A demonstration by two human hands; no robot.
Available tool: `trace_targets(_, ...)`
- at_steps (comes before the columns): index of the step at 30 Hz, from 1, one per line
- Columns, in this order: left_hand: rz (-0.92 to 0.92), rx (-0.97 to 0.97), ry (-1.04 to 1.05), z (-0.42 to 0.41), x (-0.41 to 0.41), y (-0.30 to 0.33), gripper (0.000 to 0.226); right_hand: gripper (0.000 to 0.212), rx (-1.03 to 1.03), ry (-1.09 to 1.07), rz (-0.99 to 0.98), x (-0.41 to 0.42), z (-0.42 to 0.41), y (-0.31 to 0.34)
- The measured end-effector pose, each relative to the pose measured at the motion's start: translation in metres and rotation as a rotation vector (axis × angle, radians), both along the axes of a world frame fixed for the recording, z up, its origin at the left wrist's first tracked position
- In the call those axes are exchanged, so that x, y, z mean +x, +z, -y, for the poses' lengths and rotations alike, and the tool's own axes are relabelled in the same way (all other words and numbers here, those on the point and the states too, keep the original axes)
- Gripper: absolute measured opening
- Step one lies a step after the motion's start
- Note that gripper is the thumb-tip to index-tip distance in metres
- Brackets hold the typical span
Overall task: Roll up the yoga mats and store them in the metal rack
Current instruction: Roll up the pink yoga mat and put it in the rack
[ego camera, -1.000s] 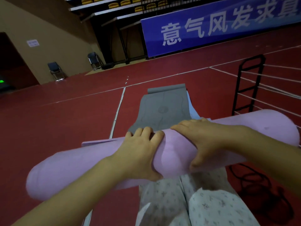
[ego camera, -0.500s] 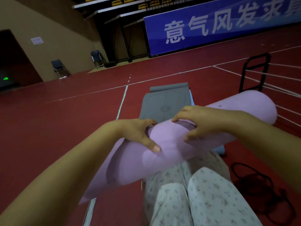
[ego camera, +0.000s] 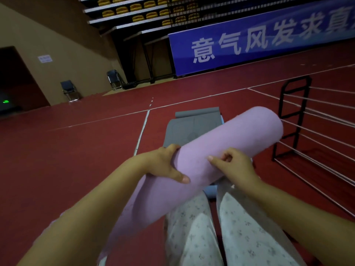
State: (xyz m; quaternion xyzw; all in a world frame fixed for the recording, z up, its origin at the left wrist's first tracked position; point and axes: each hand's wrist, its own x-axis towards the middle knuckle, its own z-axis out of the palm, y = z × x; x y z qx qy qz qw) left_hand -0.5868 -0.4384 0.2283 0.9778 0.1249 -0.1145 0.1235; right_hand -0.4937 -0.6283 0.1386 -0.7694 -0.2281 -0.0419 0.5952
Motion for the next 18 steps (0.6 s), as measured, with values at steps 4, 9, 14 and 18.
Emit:
trace_targets(4,0.034,-0.072,0.109,-0.021,-0.017,-0.006,0.115,0.038,0.357,0.131,-0.78,0.006,-0.02,-0.009)
trace_targets(9,0.114,-0.316,0.147,-0.044,-0.037,-0.015,0.106,0.097,0.485,0.467,-1.018,0.008,-0.044,-0.006)
trace_targets(14,0.249,-0.485,0.151,-0.07,-0.034,-0.022,0.104,0.091,0.6,0.437,-0.776,0.015,-0.073,0.011)
trace_targets(18,0.432,-0.626,0.066,-0.075,-0.005,-0.006,0.115,0.099,0.521,0.436,-0.499,0.029,-0.087,0.057)
